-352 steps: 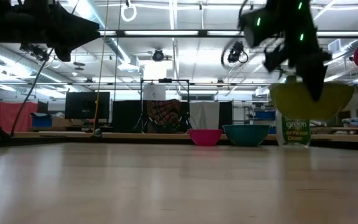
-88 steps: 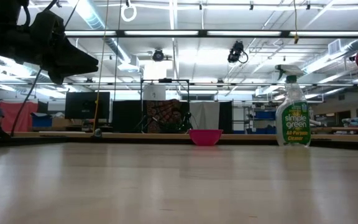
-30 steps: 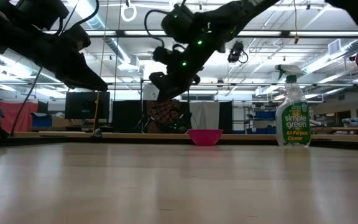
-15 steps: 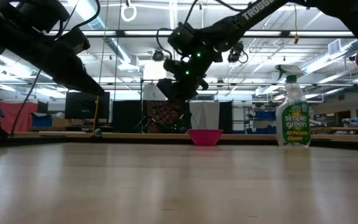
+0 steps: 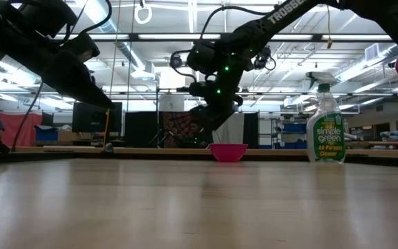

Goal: Nest bowls inside each other
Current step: Stack the pink bowl on top of the blue bowl

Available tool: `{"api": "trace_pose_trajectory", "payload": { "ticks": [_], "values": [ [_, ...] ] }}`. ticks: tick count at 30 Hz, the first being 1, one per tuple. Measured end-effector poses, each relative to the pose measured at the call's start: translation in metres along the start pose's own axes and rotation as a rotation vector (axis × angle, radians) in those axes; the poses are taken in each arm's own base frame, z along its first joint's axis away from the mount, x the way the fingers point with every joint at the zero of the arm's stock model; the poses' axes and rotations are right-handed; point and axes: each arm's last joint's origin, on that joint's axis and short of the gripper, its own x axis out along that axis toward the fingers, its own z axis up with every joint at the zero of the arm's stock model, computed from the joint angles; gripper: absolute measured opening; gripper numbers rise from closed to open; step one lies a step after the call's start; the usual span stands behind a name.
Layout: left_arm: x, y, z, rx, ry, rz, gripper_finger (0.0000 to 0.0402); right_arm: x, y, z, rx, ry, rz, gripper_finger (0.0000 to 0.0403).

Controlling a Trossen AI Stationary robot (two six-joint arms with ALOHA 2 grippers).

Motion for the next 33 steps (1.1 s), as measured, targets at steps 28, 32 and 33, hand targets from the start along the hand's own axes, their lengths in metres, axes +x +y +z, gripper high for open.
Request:
{"api": "trace_pose_trajectory", "payload": {
  "ticks": [28,32,33],
  "values": [
    [0.000,-0.001,0.000,-0.010,0.003,-0.027,0.0144,0.013,-0.005,-0.027,-0.380,0.146,0.081,0.0165],
    [0.000,-0.001,-0.001,-0.008,0.009,-0.027,0.0144,0.015,-0.007,-0.030,-0.412,0.160,0.078,0.0161],
    [0.000,-0.001,-0.001,-0.008,0.010,-0.027,0.0144,0.016,-0.007,-0.031,-0.422,0.160,0.067,0.0159]
  ]
}}
